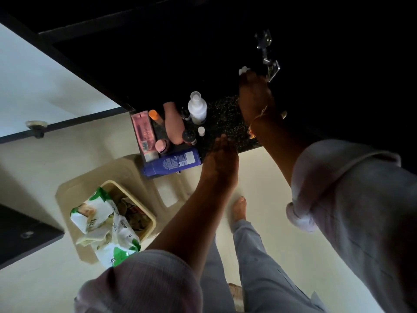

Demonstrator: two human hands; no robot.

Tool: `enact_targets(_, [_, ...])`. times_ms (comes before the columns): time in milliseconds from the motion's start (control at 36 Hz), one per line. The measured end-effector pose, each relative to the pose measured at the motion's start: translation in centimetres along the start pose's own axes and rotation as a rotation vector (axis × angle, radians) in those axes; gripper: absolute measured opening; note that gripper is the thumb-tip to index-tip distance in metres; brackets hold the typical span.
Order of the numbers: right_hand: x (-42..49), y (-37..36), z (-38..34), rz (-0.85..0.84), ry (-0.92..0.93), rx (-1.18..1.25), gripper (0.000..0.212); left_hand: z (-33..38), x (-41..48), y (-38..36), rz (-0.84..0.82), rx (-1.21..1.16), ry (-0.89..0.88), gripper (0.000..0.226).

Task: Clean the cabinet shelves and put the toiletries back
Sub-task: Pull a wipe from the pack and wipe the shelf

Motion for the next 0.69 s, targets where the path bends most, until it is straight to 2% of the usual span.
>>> enact_targets(28, [-0.2,-0.3,0.6,0.016,0.007,0.016,0.05,-0.2,-0.1,0.4,0.057,-0.006,0.004,0.062])
enact_targets(83, [-1.6,-0.4,1.4,0.066,0.035,-0.032,0.04,-0.6,-0.1,0.0,0.023,-0.004,0.005,0.059])
enact_targets(139, [-3.4,-1.0,1.6,0.061,0.122,-0.07,0.033,-0.5,-0.1,-0.2,0.064,0.012,-0.019,0.058])
enact_targets(194, [-5.6,-0.7,2.6,0.101,0.14,-0.016,0.027,-0.1,-1.2,1.4,0.097,0.022,-0.022,0.061])
enact_targets(250, [-8.2,-0.8,3.5,0.157,0.121,0.066,0.022,0.1,-1.0,0.7,0.039,-0.009,-0.028,0.065])
enact_targets(306, [-10.6,-2.0,4.0,0.138,0.18,0.135,0.031,0.1,-0.8,0.0,-0.036,0.017,-0.017,0.061])
enact_targets(389, [-13.6,-2.9,4.5,0.069,0.202,0.179,0.033,0.1,-0.6,-0.3,-0.014,0.051,-0.022,0.06])
enact_targets(500, [-16.4,-2.9,3.6,0.039,0.237,0.101,0.045,-0.2,-0.7,0.0,-0.045,0.003,-0.011,0.065])
enact_targets(556, [-16.6,-1.8,3.2,0.058,0.23,0.162,0.045,-0.1,-0.8,0.0,-0.046,-0.003,-0.025,0.064])
enact_targets(611, [-15.4,-0.4,2.3,0.103,0.238,0.168,0.044,-0.6,-0.8,0.8,0.031,-0.008,-0.007,0.066])
enact_targets(639, [-14.0,0.1,2.1,0.111,0.221,0.176,0.04,-0.8,-0.9,1.1,0.067,0.012,0.018,0.068])
enact_targets(694, [-10.5,1.2,1.8,0.113,0.158,0.174,0.022,-0.7,-0.6,0.2,0.016,0.036,0.002,0.065])
Point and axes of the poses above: each hand's wrist, its own x-axis towards the middle knuckle, its own y-axis out of the back of the hand, z = x × y, the point moved 10 cm from there along x, towards the middle knuckle, and after that the axes turned 13 degrees about -z, right-handed, at the moved point
